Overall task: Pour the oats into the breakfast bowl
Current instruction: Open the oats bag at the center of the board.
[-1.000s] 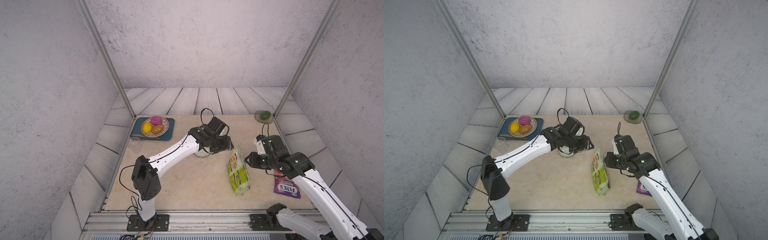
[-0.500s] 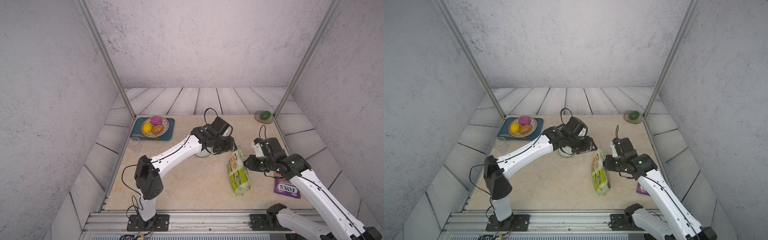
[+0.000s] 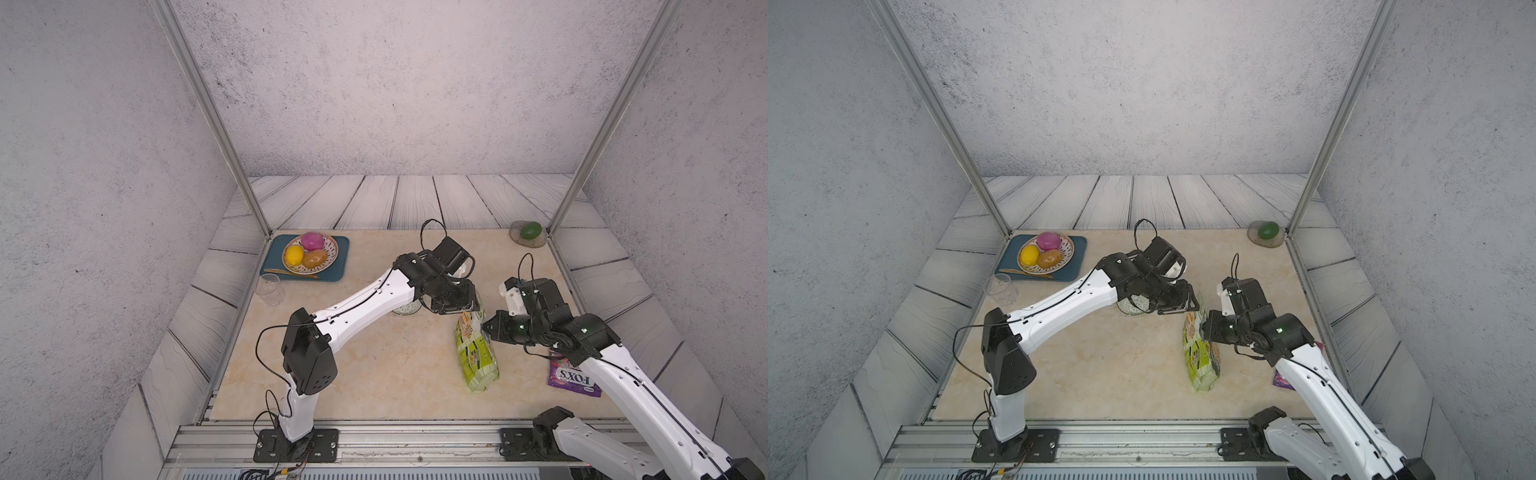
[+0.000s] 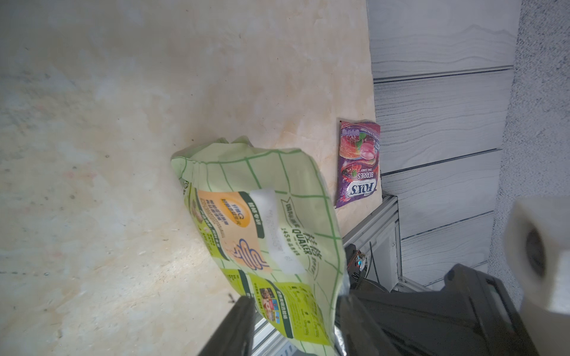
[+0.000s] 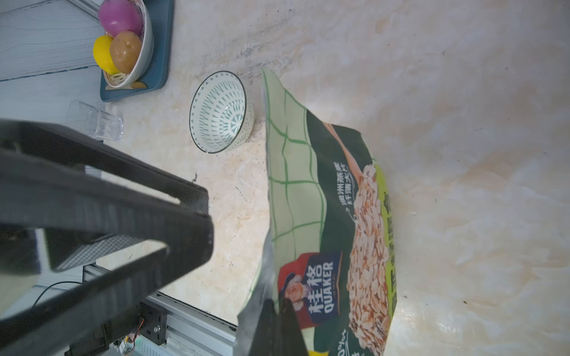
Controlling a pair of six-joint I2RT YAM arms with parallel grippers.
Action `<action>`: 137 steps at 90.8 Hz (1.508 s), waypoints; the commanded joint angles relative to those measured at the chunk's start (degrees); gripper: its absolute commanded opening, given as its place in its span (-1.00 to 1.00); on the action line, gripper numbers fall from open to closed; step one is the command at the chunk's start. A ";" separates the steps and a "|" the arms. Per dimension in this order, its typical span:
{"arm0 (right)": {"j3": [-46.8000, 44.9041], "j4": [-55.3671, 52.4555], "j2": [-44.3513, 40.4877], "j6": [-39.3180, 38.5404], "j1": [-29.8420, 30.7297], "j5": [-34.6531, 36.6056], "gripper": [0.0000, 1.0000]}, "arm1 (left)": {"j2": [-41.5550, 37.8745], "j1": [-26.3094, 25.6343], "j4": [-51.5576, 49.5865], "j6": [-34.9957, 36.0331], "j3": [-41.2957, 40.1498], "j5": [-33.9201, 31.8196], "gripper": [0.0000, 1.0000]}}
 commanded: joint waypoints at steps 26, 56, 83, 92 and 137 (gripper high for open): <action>-2.26 6.33 -1.90 3.83 0.08 -1.63 -1.00 | 1.86 -0.74 0.67 -1.22 0.82 1.87 -0.11; -2.25 7.58 -1.48 4.29 0.01 -2.55 -1.00 | 1.16 -1.10 4.49 -4.78 -1.79 1.79 -0.22; -2.08 5.82 -1.35 4.45 0.11 -0.23 -1.00 | 1.90 -1.15 3.91 -4.94 -1.33 2.20 -0.53; -2.18 5.20 -1.61 4.99 0.02 1.14 -1.00 | 2.08 -1.09 3.96 -5.03 -1.43 2.45 -0.55; -2.24 5.75 -2.60 5.47 -0.04 2.03 -1.00 | 4.17 -1.20 3.22 -5.25 -0.29 4.06 -0.57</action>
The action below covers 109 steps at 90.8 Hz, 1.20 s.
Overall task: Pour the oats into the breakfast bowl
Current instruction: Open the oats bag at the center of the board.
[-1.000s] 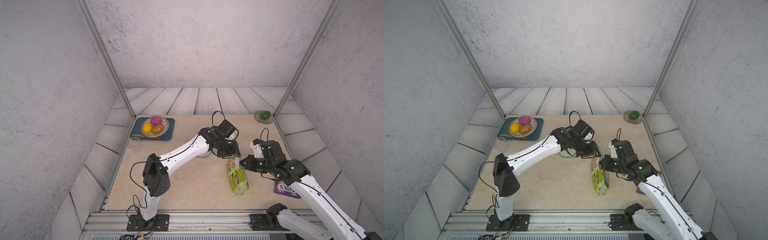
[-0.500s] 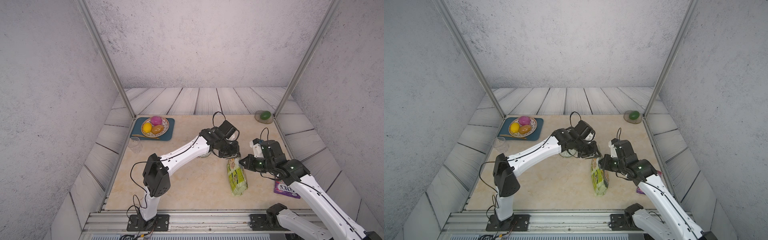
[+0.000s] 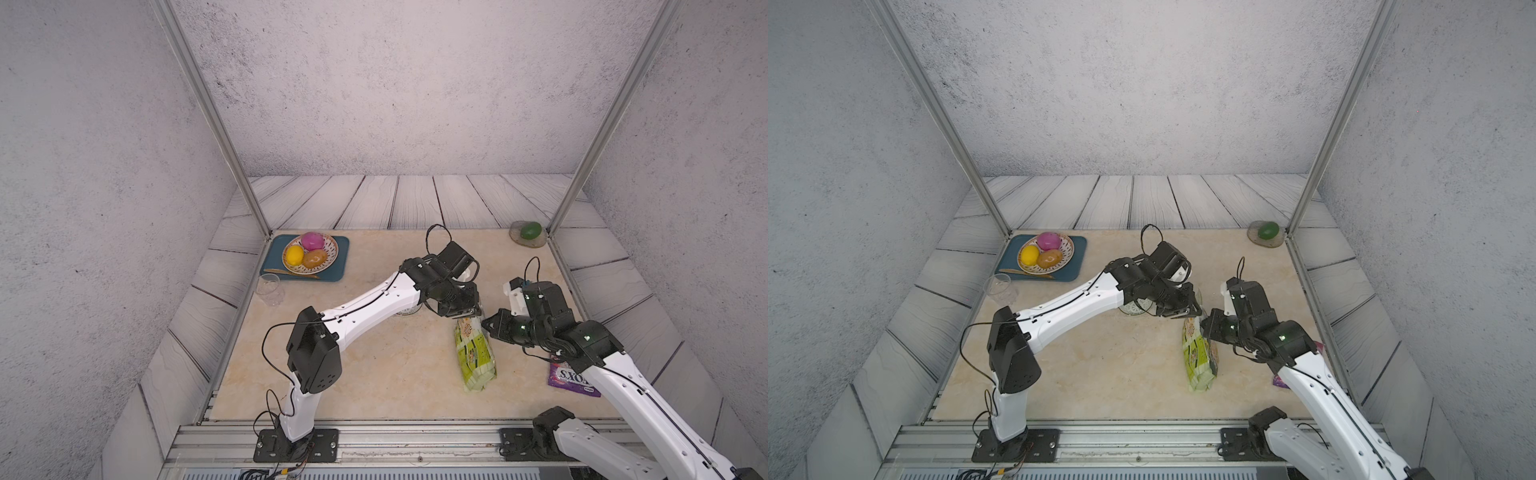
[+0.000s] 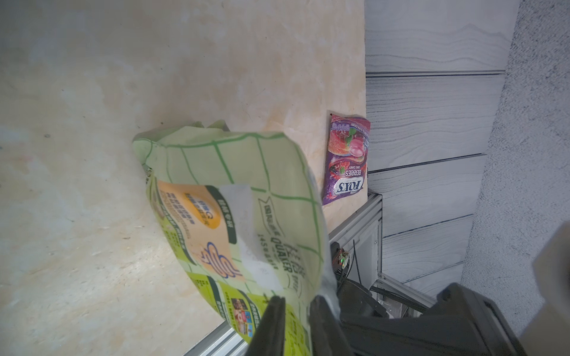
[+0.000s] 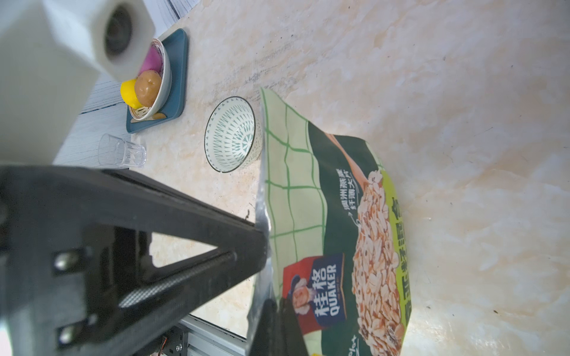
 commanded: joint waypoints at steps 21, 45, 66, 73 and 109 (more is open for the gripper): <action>0.18 1.36 -0.22 -0.69 0.00 0.28 -1.00 | 3.43 -0.31 -2.49 0.33 2.55 1.25 -0.60; 0.27 -0.37 0.81 -1.38 0.04 2.01 -1.00 | 5.49 -0.31 -5.09 0.83 5.85 1.42 -1.00; 1.54 -7.81 4.71 5.19 -0.77 16.09 -1.00 | -1.51 0.32 -0.37 -0.75 -1.51 -3.04 -1.00; 2.28 -9.31 6.09 6.07 -2.25 18.49 -1.00 | -5.18 1.43 5.50 -4.23 -8.72 -2.63 -1.00; 2.09 0.71 4.47 3.62 -5.16 6.33 -1.00 | -9.10 2.41 11.45 -6.36 -14.14 -2.26 -1.00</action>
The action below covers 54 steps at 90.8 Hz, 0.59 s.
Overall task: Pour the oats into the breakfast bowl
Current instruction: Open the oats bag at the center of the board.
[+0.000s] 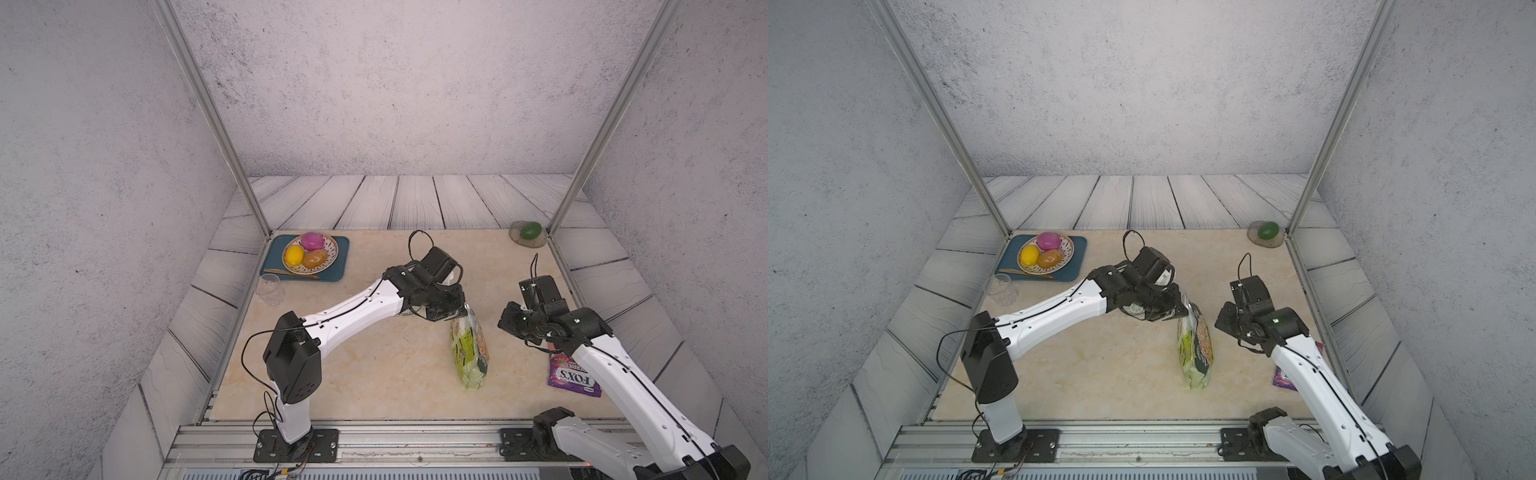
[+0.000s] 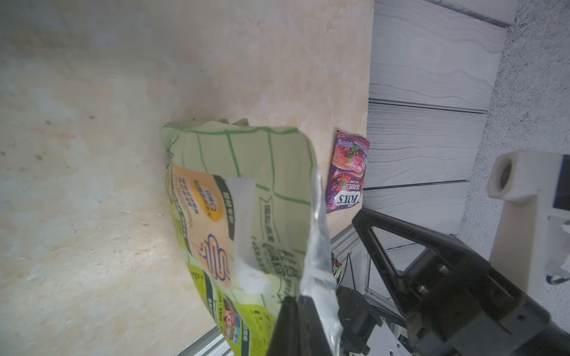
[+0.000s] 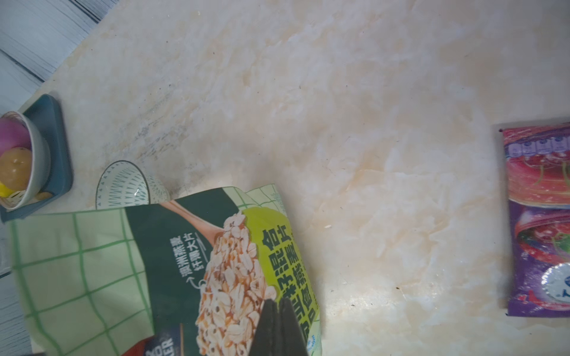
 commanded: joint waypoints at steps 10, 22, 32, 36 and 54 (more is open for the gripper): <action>0.55 4.80 -2.74 -1.30 -0.28 -11.30 -0.69 | 0.06 0.30 1.75 -0.07 0.32 -0.58 -1.00; -0.14 4.85 -5.38 -0.34 -0.37 -14.12 -0.45 | 0.21 0.29 1.92 0.05 0.40 -0.05 -1.00; -1.65 8.57 -8.09 0.71 -0.45 -17.15 -0.27 | 0.70 0.26 1.75 0.13 0.89 0.36 -1.00; -2.23 10.09 -8.61 0.78 -0.44 -18.19 -0.26 | 0.88 0.26 1.73 0.10 1.07 0.37 -1.00; -2.33 10.94 -5.86 -1.92 -0.39 -22.67 -0.33 | 1.44 0.26 1.37 0.11 1.68 0.61 -1.00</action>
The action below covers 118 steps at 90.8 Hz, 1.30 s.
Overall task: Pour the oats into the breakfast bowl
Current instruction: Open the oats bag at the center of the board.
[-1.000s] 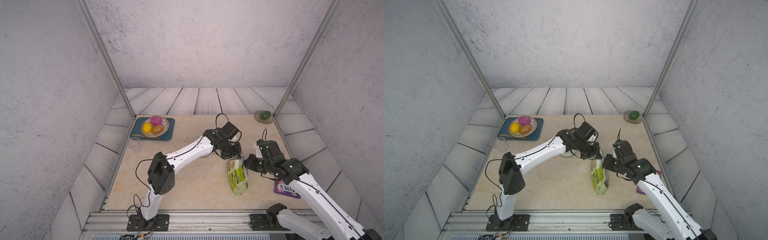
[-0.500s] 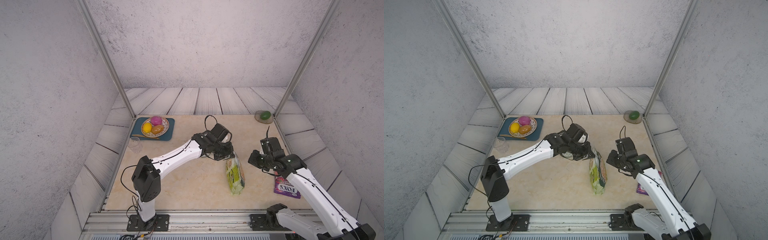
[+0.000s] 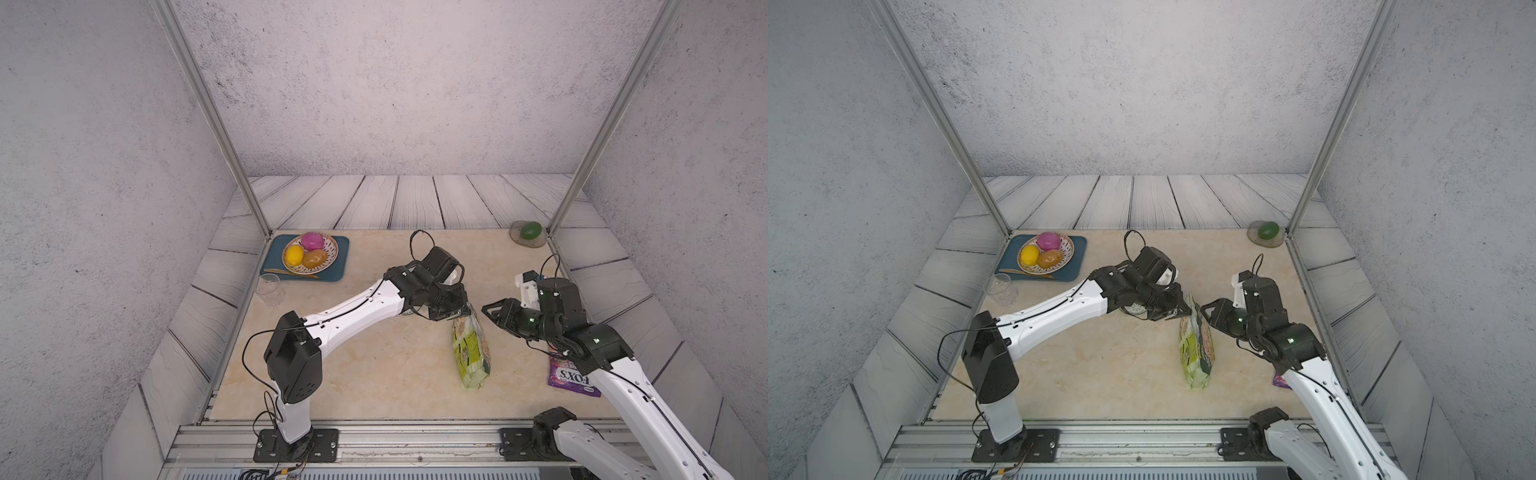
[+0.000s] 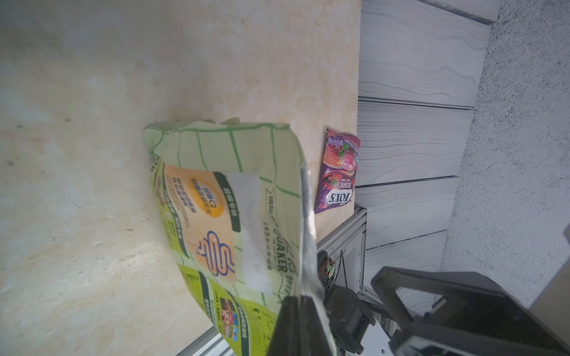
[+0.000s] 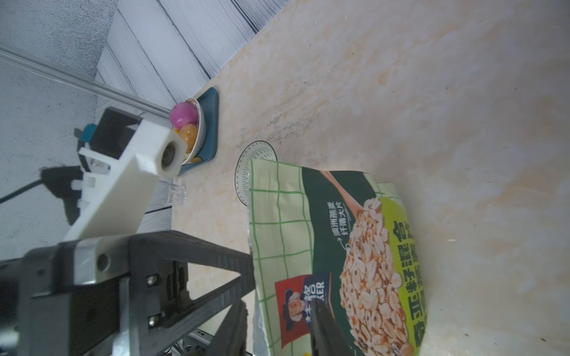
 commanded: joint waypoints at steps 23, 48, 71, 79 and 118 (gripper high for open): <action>0.56 -3.33 4.95 -9.23 -0.18 -9.66 -0.31 | 1.49 0.37 -0.30 0.29 1.96 -0.51 -1.00; -1.40 -4.25 2.98 -9.65 -0.09 -7.43 -0.61 | 1.71 0.35 -0.41 0.24 2.05 -0.64 -1.00; -1.97 -4.67 4.66 -11.05 -0.09 -6.57 -0.65 | 2.22 0.13 -0.33 0.23 2.74 -0.07 -1.00; -1.55 -6.27 4.98 -11.49 -0.09 -4.05 -0.73 | 2.60 0.04 -0.52 0.42 3.25 0.13 -1.00; -2.13 -5.36 4.04 -10.43 -0.04 -4.33 -1.00 | 2.51 -0.04 -1.15 0.81 3.64 -0.11 -1.00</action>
